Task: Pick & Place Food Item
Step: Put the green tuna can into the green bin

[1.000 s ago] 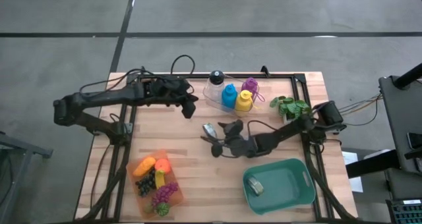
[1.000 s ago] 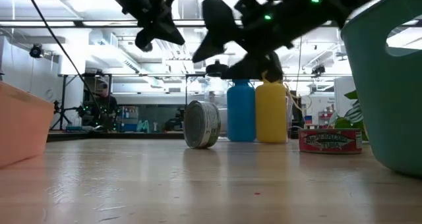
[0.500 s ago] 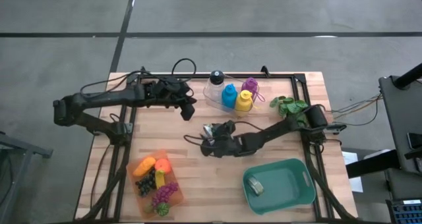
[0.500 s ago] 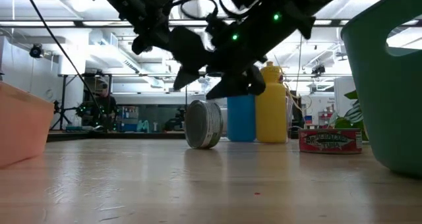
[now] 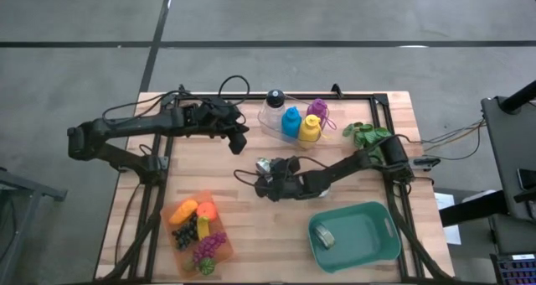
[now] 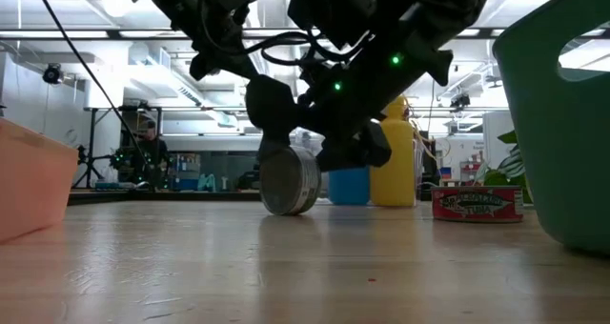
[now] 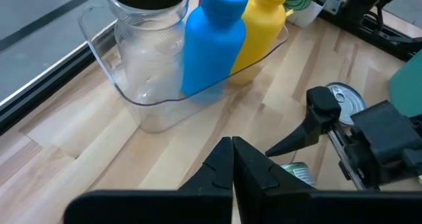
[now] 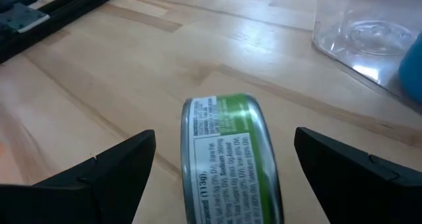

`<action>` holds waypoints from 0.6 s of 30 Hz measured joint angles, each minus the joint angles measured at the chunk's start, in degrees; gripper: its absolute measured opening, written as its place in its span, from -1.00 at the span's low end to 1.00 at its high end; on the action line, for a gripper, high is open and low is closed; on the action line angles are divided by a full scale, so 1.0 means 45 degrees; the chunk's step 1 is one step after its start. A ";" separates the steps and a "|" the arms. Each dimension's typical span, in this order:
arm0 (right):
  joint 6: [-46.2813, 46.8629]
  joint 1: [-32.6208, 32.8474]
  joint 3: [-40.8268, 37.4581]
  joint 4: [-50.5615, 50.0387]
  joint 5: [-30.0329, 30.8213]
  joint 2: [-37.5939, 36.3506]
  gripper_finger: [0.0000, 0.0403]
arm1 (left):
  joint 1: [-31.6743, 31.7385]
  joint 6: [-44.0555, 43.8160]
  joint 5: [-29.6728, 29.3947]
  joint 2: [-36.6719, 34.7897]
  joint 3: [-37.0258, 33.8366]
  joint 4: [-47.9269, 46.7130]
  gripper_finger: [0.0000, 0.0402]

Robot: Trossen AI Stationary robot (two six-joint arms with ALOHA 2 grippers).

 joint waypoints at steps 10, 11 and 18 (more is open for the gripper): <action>-0.0036 0.0010 0.0018 0.0126 0.0002 0.0139 0.78 | 0.0092 0.0036 -0.0004 0.0000 0.0000 0.0003 -0.99; -0.0040 0.0010 0.0018 0.0117 0.0002 0.0139 0.78 | 0.0098 0.0035 0.0000 0.0000 0.0000 0.0003 -0.99; -0.0040 -0.0019 0.0023 0.0123 0.0006 0.0139 0.78 | 0.0117 0.0031 -0.0003 0.0000 0.0000 0.0003 -0.99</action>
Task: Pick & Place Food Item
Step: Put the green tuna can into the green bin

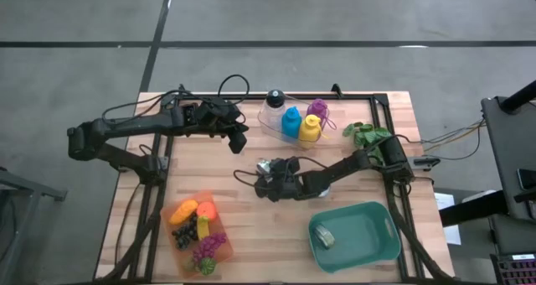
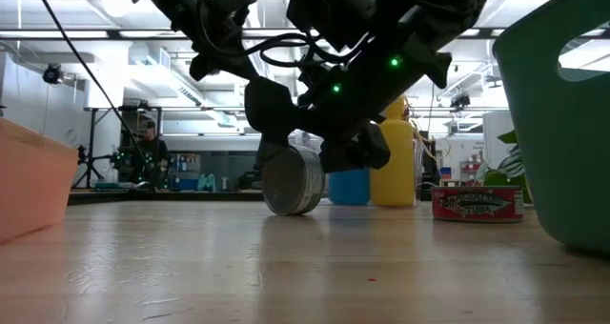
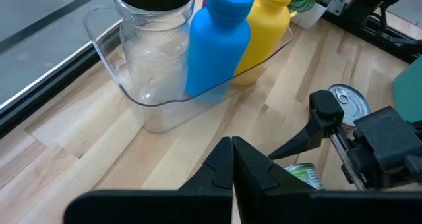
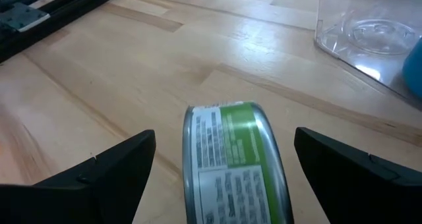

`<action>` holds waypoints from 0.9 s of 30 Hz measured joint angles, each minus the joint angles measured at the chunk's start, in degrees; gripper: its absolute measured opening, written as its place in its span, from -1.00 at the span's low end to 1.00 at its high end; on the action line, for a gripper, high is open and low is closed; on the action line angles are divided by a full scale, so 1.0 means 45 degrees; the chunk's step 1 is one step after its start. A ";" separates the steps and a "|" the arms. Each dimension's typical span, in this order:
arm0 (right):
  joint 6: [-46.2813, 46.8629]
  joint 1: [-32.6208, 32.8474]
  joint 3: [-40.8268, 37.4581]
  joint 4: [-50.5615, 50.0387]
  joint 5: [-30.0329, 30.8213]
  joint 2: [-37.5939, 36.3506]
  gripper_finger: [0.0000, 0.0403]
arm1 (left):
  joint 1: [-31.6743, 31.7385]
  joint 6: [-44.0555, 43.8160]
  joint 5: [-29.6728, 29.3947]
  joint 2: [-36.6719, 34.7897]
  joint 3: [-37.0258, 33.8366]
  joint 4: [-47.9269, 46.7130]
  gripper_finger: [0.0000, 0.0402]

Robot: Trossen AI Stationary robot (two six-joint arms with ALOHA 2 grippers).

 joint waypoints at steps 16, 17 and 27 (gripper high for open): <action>0.0504 -0.0471 -0.0005 -0.1071 -0.1902 0.0029 0.77 | 0.0000 -0.0049 -0.0001 0.0000 0.0000 0.0048 -0.99; 0.0466 -0.0471 0.0003 -0.1067 -0.1904 0.0029 0.76 | 0.0000 -0.0049 -0.0001 0.0000 0.0000 0.0049 -0.99; 0.0120 -0.0471 0.0024 -0.1069 -0.1914 0.0029 0.12 | 0.0000 -0.0058 -0.0001 0.0000 0.0000 0.0049 -0.99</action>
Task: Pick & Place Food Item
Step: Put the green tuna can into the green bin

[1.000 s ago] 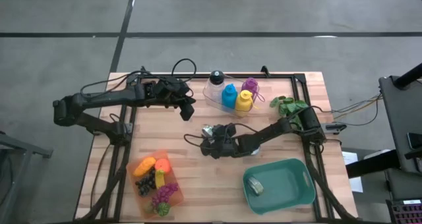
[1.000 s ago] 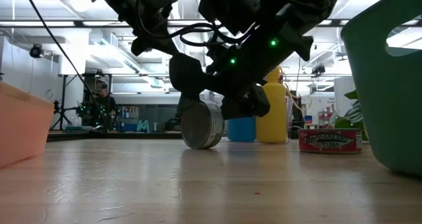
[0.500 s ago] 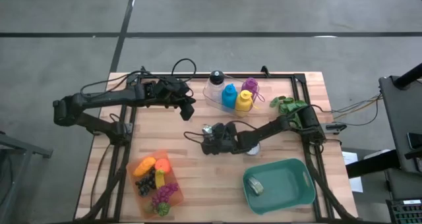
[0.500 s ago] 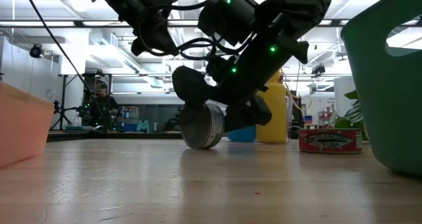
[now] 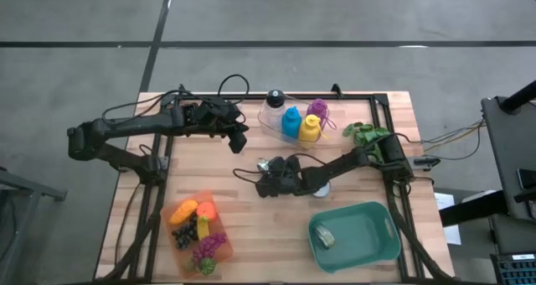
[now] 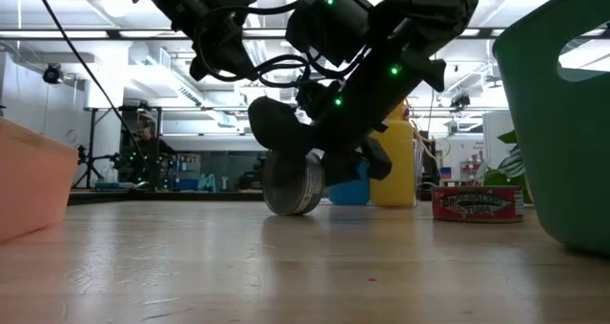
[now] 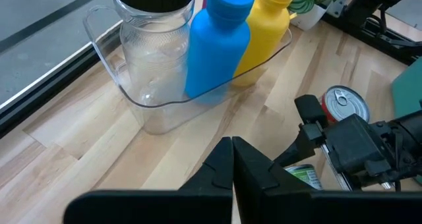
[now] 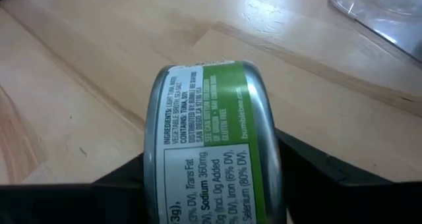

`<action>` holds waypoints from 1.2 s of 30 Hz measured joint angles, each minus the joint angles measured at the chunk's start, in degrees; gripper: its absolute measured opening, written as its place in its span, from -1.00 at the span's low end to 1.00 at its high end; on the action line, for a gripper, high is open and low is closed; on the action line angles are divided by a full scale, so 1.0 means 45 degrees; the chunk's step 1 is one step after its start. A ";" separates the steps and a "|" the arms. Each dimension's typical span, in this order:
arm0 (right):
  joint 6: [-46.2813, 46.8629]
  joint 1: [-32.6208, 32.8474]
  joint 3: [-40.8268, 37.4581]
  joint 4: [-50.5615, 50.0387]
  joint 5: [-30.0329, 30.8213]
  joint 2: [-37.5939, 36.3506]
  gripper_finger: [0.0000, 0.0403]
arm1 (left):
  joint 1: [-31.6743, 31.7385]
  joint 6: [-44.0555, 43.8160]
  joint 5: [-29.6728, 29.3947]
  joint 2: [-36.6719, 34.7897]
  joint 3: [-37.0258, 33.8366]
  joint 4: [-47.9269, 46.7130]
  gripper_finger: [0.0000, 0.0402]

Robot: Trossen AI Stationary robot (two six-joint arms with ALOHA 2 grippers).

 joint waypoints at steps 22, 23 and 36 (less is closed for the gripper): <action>-0.0085 0.0000 -0.0012 -0.0148 -0.0623 -0.0311 -0.44 | 0.0000 -0.0021 0.0001 0.0000 0.0000 0.0000 -0.99; -0.0266 0.0008 -0.0019 -0.0181 -0.0682 -0.0489 -0.44 | 0.0000 -0.0019 0.0000 0.0000 0.0000 0.0000 -0.99; -0.1555 0.0000 0.0005 -0.3717 -0.1258 -0.5624 -0.44 | 0.0000 0.0015 -0.0001 0.0000 0.0000 0.0063 -0.99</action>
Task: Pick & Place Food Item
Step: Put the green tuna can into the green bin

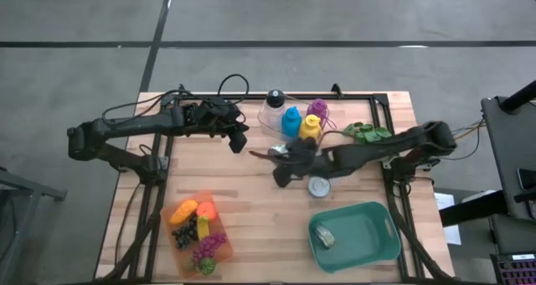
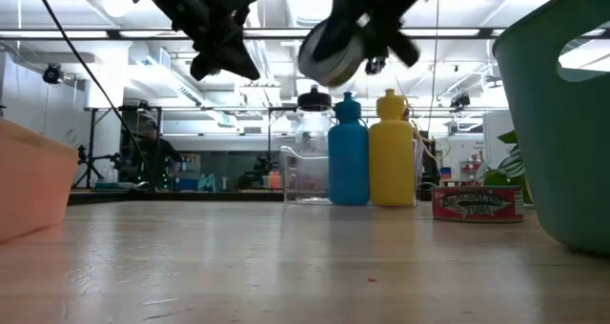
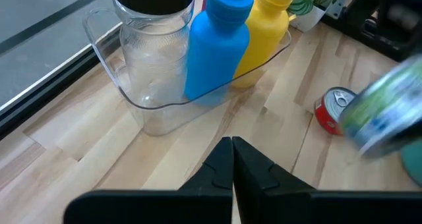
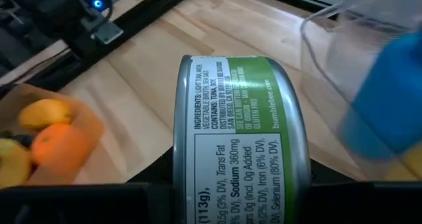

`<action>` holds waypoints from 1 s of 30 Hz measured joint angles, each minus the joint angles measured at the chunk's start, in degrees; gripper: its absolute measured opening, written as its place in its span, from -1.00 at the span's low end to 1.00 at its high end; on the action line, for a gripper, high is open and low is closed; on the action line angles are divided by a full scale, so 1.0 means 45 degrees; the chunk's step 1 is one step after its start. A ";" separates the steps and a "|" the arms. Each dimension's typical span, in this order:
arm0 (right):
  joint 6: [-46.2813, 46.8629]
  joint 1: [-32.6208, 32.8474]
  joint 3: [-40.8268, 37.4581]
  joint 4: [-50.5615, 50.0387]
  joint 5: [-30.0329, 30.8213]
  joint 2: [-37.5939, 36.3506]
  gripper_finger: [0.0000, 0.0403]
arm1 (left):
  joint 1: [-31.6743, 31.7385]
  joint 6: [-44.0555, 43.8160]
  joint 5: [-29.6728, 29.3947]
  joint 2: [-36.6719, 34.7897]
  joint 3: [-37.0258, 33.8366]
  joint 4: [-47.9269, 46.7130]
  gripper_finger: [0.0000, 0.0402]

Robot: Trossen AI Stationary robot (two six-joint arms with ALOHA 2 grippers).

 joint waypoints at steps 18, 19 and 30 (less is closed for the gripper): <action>0.5802 0.0380 -0.0005 -0.9719 -0.6420 -0.5445 -0.44 | 0.0053 0.0049 -0.0393 0.0000 0.0000 0.0520 -0.99; 0.6475 0.0474 -0.0005 -1.0276 -0.7088 -0.5556 -0.44 | 0.0061 0.0049 -0.0428 0.0000 0.0000 0.0523 -0.99; 1.0789 0.2810 -0.0060 -1.3009 -1.0480 -0.5655 -0.44 | 0.0146 0.0049 -0.1020 0.0000 0.0000 0.0568 -0.99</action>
